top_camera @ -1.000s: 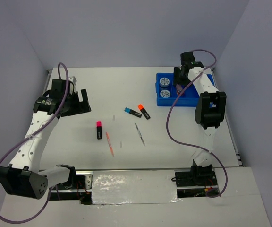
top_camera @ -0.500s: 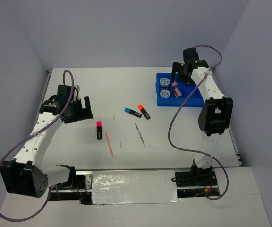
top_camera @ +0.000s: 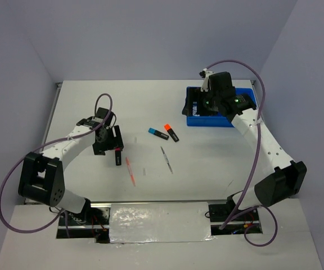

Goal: Sort the stationery into containers
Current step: Pick up the pen from the center of the board.

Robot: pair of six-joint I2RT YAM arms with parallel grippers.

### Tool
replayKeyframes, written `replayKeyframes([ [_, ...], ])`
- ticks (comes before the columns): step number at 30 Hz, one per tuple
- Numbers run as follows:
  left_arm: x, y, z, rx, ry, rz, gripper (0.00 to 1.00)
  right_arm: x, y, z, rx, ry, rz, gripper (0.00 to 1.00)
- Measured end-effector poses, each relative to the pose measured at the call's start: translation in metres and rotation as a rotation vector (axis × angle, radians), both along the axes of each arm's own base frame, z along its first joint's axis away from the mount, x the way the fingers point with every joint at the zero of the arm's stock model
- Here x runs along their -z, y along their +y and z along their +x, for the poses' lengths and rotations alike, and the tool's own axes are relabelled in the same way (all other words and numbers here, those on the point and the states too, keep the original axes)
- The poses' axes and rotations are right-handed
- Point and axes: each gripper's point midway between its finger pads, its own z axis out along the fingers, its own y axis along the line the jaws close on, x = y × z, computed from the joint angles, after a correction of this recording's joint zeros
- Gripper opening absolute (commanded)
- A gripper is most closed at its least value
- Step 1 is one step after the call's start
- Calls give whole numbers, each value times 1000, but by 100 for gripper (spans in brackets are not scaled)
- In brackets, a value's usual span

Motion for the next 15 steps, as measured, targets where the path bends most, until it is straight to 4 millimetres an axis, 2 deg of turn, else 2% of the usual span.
replayKeyframes([
  [5, 19, 3, 12, -49, 15, 29, 86, 22, 4, -15, -24, 72, -5, 88],
  [8, 31, 2, 18, -55, 24, 38, 83, 18, 6, -23, -40, 70, 1, 88],
  [12, 40, 1, 25, -80, 23, 38, 73, 6, 5, -29, -46, 41, 12, 88],
  [15, 47, 0, 27, -99, 30, 43, 69, 1, 4, -32, -49, 30, 18, 88],
])
